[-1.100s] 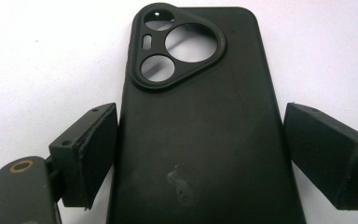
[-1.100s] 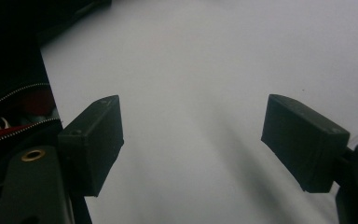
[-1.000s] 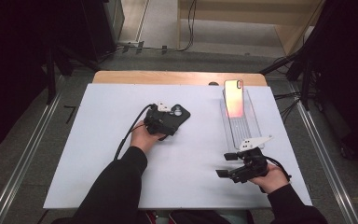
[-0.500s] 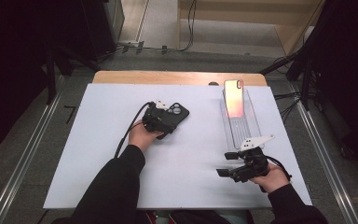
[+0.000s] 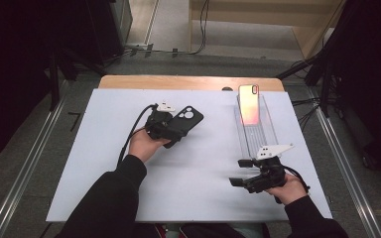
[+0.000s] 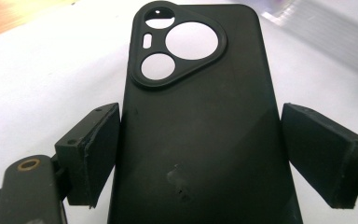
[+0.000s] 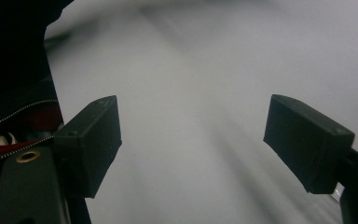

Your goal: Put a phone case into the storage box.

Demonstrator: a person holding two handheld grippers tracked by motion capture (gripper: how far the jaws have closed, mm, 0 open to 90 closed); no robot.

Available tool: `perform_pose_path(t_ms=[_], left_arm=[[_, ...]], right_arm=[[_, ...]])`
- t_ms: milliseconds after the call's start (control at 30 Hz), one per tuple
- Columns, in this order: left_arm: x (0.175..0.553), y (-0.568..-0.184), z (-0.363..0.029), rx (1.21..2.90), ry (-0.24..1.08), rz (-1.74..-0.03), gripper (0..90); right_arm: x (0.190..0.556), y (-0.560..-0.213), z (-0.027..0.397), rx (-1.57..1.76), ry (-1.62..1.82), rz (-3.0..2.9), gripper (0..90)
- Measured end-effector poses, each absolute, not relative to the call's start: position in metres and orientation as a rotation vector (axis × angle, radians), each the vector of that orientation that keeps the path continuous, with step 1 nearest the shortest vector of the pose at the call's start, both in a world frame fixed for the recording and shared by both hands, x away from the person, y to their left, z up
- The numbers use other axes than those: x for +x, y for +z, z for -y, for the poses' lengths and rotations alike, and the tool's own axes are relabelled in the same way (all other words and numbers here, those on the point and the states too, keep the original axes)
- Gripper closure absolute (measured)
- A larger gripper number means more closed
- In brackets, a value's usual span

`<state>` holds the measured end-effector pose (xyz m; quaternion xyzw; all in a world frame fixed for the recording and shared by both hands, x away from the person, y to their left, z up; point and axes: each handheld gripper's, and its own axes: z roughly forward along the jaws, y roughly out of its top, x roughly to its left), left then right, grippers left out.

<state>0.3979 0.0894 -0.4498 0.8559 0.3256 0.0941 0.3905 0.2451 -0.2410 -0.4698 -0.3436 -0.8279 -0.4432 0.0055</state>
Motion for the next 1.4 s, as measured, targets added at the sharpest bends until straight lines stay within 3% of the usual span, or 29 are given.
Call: perform_pose_path(t_ms=[633, 1133, 1400], left_arm=[[0.352, -0.442, -0.098, 2.076, 0.247, -0.875, 14.9], [0.311, -0.450, -0.097, 1.984, 0.382, -0.908, 14.8], [0.294, -0.456, -0.099, 1.909, 0.386, -0.965, 14.8]], right_arm=[[0.246, -0.455, 0.232, -1.180, -1.406, 2.551, 16.2], [0.252, -0.443, 0.220, -1.267, -1.464, 2.448, 16.2], [0.257, -0.438, 0.211, -1.294, -1.462, 2.443, 16.3]])
